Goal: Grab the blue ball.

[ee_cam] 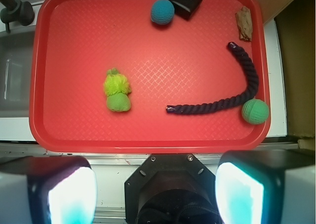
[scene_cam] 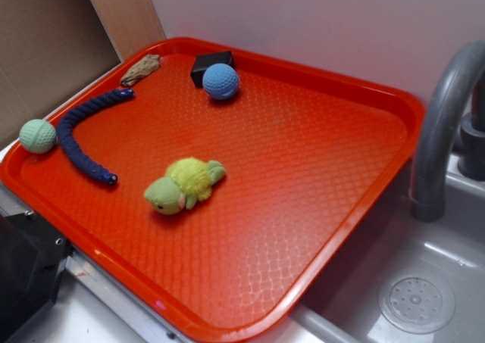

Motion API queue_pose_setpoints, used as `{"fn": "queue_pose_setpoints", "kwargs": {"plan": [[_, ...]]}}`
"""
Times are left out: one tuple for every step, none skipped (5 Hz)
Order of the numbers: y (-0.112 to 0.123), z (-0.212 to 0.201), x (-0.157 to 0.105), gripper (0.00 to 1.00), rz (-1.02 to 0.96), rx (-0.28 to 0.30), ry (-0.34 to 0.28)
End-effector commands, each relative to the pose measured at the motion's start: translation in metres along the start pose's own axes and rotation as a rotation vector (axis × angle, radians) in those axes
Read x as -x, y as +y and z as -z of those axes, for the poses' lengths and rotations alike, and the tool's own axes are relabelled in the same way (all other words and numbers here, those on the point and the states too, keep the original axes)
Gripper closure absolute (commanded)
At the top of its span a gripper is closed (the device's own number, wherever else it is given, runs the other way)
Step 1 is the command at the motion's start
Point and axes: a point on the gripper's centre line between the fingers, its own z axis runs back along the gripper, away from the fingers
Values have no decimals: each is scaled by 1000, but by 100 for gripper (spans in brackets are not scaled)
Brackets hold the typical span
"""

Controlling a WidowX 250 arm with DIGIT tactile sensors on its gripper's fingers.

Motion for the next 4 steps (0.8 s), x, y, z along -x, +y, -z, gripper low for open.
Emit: {"fn": "queue_pose_setpoints", "kwargs": {"plan": [[0, 0, 0, 0, 0, 0, 0], [11, 40, -39, 0, -239, 11, 9], [9, 78, -85, 0, -416, 162, -23], [20, 114, -127, 0, -565, 225, -45]]}}
